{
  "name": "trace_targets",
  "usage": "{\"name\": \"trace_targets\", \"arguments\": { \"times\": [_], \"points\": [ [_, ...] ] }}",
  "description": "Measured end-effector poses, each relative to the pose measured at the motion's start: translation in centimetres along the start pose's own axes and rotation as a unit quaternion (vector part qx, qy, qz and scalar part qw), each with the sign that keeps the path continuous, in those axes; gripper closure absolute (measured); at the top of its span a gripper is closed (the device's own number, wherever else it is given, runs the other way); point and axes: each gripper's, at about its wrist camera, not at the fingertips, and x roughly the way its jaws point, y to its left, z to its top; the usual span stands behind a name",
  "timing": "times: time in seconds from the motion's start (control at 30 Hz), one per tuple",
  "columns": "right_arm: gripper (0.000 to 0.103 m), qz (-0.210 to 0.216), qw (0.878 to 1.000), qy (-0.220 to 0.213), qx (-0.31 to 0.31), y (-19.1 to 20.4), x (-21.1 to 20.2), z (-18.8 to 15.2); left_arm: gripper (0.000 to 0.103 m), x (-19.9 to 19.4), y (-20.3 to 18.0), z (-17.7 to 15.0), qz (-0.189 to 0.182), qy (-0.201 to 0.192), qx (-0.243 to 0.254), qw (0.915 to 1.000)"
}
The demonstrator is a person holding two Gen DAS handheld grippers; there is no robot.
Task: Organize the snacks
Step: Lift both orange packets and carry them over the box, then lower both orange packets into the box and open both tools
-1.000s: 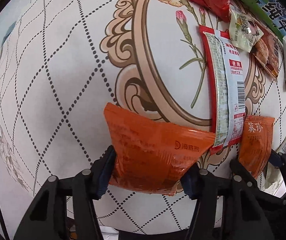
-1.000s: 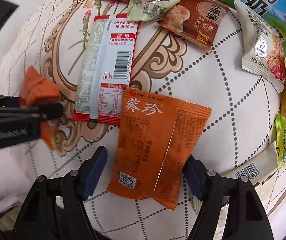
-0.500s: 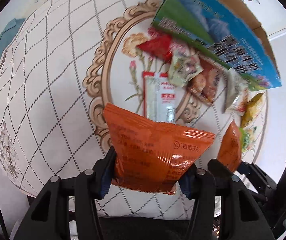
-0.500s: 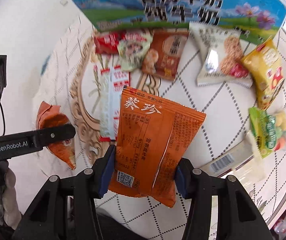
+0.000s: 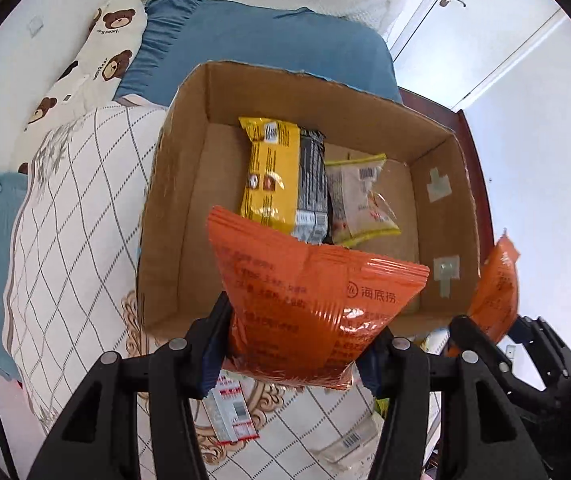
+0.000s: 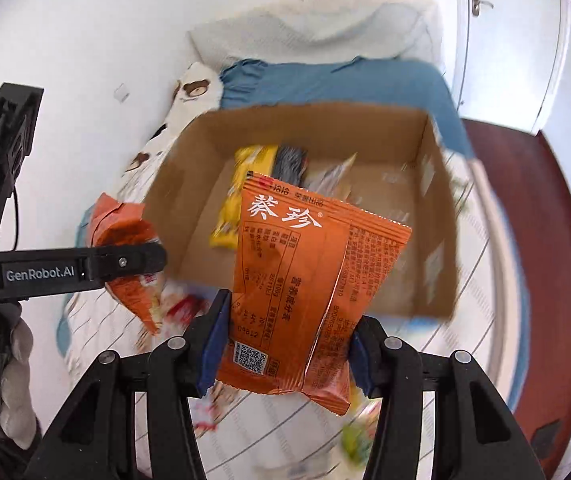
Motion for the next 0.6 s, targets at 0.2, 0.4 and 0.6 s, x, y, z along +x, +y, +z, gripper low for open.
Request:
{"name": "trace_targets", "arguments": {
  "times": [0.2, 0.4, 0.6],
  "points": [
    [0.048, -0.057, 0.998, 0.018, -0.018, -3.9, 4.2, 8.4, 0.051, 4.4, 2.2, 7.6, 0.054, 0.039, -0.033, 0.9973],
    [0.048, -0.083, 0.994, 0.062, -0.023, -7.1, 8.9, 13.3, 0.051, 8.2, 3.6, 12.0, 0.103, 0.041, -0.032, 0.9933],
    [0.032, -0.094, 0.991, 0.099, -0.005, -9.3, 14.1, 15.1, 0.032, 9.9, 3.7, 13.6, 0.099, 0.049, -0.017, 0.9937]
  ]
}}
